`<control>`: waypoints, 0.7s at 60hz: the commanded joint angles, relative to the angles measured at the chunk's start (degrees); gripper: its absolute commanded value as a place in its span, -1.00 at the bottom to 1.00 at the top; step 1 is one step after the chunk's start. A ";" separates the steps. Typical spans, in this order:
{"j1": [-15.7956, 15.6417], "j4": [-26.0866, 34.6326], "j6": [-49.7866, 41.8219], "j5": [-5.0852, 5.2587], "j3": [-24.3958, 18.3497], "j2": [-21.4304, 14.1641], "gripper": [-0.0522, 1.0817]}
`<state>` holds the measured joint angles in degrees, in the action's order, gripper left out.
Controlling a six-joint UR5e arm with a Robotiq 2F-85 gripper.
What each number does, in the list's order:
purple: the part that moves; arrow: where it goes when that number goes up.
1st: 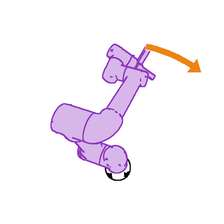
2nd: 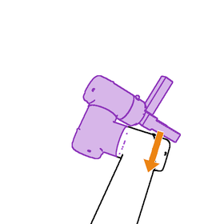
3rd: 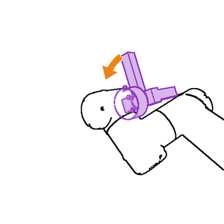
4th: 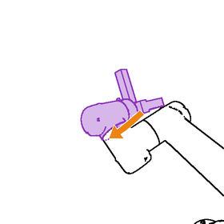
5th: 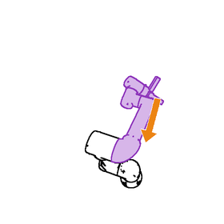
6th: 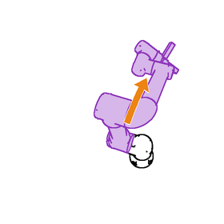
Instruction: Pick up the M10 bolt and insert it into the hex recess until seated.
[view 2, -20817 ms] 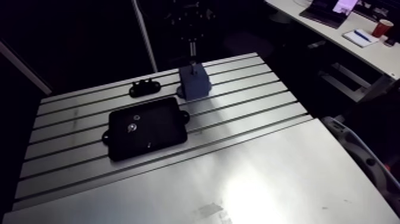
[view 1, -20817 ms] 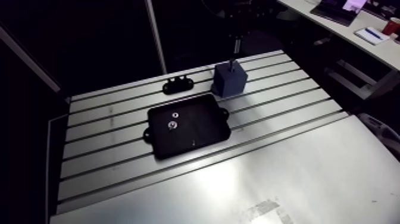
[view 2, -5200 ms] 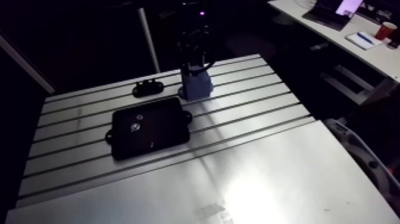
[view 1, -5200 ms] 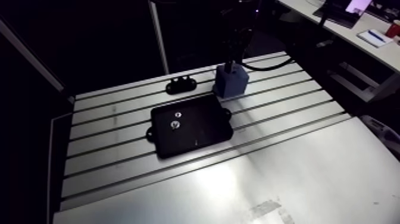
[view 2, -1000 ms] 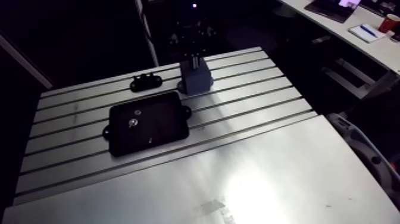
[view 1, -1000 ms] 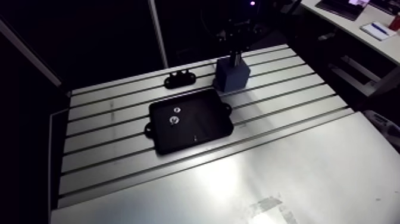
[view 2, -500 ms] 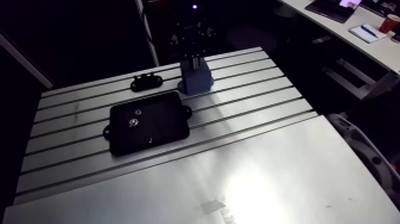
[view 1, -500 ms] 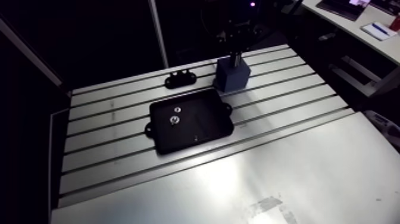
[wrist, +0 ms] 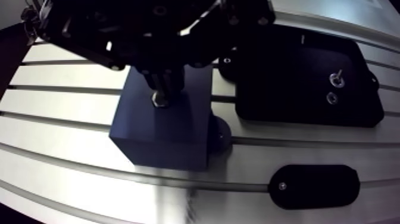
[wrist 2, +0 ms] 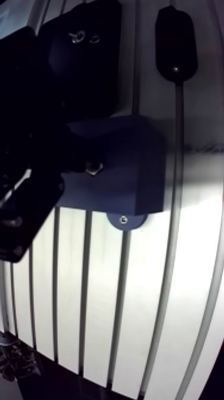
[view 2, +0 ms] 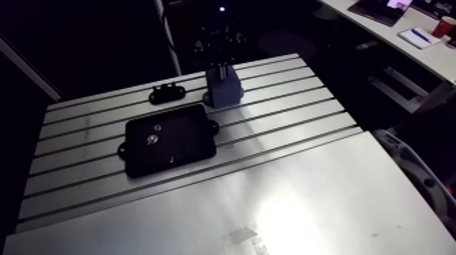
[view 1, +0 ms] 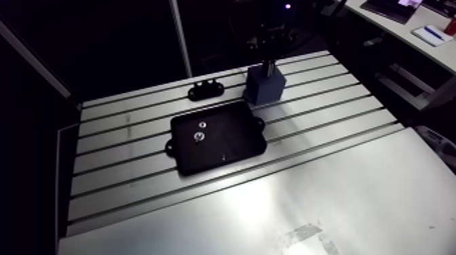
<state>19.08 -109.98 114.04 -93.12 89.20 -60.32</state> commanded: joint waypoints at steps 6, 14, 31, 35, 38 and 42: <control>0.00 -0.02 0.09 0.00 -0.05 0.00 0.99; 0.00 -0.02 0.09 0.00 0.05 0.08 0.99; 0.09 -0.02 0.44 -0.08 -0.64 -0.18 0.99; 0.09 -0.01 0.44 -0.24 -0.65 -0.34 0.99; 0.01 0.05 0.44 -0.60 -0.72 -0.44 0.99; 0.00 0.07 0.44 -0.70 -0.74 -0.60 0.99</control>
<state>19.14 -109.98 114.40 -93.31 88.69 -60.54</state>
